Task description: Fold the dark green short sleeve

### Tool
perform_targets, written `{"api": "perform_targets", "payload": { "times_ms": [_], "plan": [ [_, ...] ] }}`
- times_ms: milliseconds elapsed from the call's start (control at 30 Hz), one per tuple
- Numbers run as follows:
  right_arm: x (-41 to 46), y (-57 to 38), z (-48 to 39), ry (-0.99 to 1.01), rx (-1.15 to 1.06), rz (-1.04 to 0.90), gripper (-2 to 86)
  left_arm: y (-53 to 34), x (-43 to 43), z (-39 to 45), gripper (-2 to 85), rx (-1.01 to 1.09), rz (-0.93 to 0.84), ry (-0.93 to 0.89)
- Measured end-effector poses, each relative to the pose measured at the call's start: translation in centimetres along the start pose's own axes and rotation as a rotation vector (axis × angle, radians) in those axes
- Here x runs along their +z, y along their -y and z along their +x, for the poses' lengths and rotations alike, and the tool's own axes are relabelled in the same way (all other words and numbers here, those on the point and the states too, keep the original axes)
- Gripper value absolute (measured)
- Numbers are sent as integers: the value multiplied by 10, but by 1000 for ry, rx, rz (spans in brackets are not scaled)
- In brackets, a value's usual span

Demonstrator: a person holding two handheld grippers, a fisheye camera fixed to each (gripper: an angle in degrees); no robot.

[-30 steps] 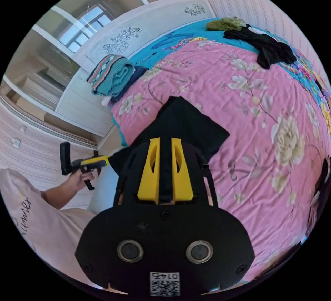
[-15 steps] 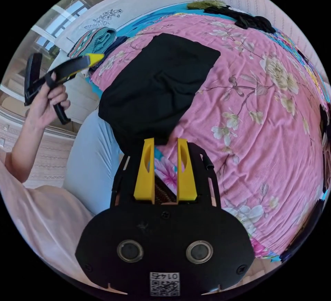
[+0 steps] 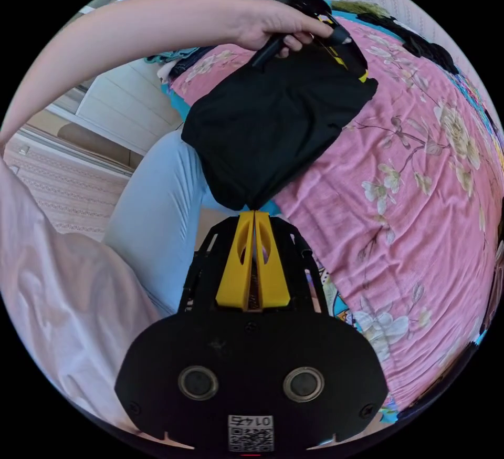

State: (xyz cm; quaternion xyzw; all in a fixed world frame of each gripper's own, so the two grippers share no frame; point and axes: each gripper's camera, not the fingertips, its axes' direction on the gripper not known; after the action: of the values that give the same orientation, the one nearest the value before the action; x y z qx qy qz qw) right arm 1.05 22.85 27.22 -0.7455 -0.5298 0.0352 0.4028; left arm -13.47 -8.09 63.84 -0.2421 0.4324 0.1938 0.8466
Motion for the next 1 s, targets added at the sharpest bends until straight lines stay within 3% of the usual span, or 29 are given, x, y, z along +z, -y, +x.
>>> {"api": "perform_targets", "payload": {
  "times_ms": [133, 200, 333, 433, 633, 767, 1000],
  "plan": [
    [6, 6, -21, 112, -85, -16, -5, -1, -1, -4, 16, -50, 20, -43],
    [23, 18, -41, 183, -197, -124, -5, -2, -2, -8, 8, -93, 44, -51],
    [44, 28, -51, 60, -239, -189, -4, 0, -8, -14, 28, -125, 51, -115],
    [24, 30, -34, 119, -146, -126, -2, -12, -45, -21, 51, -124, 138, -175],
    [-38, 54, 8, 103, -60, 32, 16, -141, -137, -43, 63, -187, 301, -126],
    [-74, 128, 22, 10, -111, 172, 77, -239, -143, -60, 89, -338, 252, -87],
    [-44, 286, 20, -156, -167, 47, 161, -256, -118, -53, 128, -393, 178, -184]
  ]
}}
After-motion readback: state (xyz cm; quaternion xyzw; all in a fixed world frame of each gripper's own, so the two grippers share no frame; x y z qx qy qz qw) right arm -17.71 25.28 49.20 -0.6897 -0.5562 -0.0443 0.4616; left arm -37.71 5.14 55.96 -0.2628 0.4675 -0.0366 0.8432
